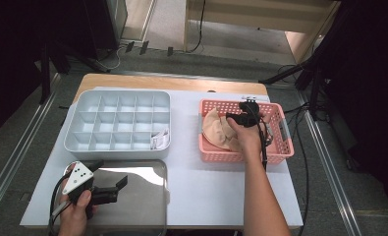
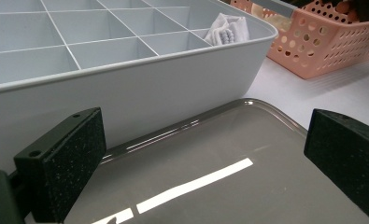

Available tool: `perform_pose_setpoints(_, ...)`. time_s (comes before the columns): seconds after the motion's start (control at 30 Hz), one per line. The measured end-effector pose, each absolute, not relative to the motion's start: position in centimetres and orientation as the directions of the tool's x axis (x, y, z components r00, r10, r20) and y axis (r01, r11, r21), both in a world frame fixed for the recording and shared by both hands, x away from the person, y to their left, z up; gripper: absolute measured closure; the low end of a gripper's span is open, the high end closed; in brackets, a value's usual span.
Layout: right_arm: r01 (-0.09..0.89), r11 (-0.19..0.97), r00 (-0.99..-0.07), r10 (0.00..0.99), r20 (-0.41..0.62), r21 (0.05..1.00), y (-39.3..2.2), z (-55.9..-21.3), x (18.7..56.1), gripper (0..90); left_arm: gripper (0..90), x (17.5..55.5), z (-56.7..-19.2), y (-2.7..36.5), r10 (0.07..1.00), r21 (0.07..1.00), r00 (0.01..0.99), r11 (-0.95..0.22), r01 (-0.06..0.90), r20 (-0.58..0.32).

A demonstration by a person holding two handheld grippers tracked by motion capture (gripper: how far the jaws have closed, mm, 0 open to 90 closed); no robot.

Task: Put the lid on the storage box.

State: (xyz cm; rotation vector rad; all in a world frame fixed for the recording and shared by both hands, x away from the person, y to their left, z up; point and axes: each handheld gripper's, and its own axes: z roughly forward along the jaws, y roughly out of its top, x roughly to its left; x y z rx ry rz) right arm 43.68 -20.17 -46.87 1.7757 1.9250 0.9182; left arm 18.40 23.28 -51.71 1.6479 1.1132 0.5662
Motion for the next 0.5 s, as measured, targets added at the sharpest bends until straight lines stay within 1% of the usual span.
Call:
perform_pose_setpoints(0.03,0.755,0.002,-0.143,0.976,0.162,0.656,-20.1,-47.1,43.9,38.6,0.0,18.4,-51.7,23.3,0.875,0.918,0.461,-0.05,0.392,-0.149)
perform_pose_setpoints(0.13,0.779,0.047,-0.151,0.982,0.115,0.625,-19.8,-48.0,44.2,37.0,0.0,18.4,-51.7,23.4,0.875,0.918,0.46,-0.049,0.392,-0.15)
perform_pose_setpoints(0.2,0.802,0.042,-0.132,0.985,0.109,0.596,-19.7,-48.4,44.4,36.0,0.0,18.4,-51.7,23.4,0.875,0.918,0.46,-0.048,0.393,-0.151)
perform_pose_setpoints(0.27,0.81,0.058,-0.134,0.987,0.089,0.583,-19.7,-48.8,44.5,35.4,0.0,18.3,-51.7,23.4,0.876,0.918,0.46,-0.054,0.394,-0.146)
perform_pose_setpoints(0.33,0.825,0.052,-0.129,0.987,0.099,0.563,-19.6,-49.1,44.7,35.0,0.0,18.3,-51.8,23.5,0.877,0.915,0.458,-0.056,0.399,-0.146)
perform_pose_setpoints(0.4,0.836,0.049,-0.117,0.989,0.09,0.547,-19.8,-49.4,44.8,36.0,0.0,18.3,-51.8,23.7,0.878,0.915,0.453,-0.048,0.4,-0.151)
perform_pose_setpoints(0.43,0.835,0.041,-0.105,0.991,0.086,0.548,-19.8,-49.5,44.9,37.9,0.0,18.3,-51.8,23.7,0.879,0.917,0.45,-0.043,0.397,-0.154)
perform_pose_setpoints(0.5,0.834,0.069,-0.102,0.994,0.03,0.548,-19.7,-49.8,44.9,42.9,0.0,18.3,-51.8,23.7,0.879,0.917,0.451,-0.042,0.397,-0.155)
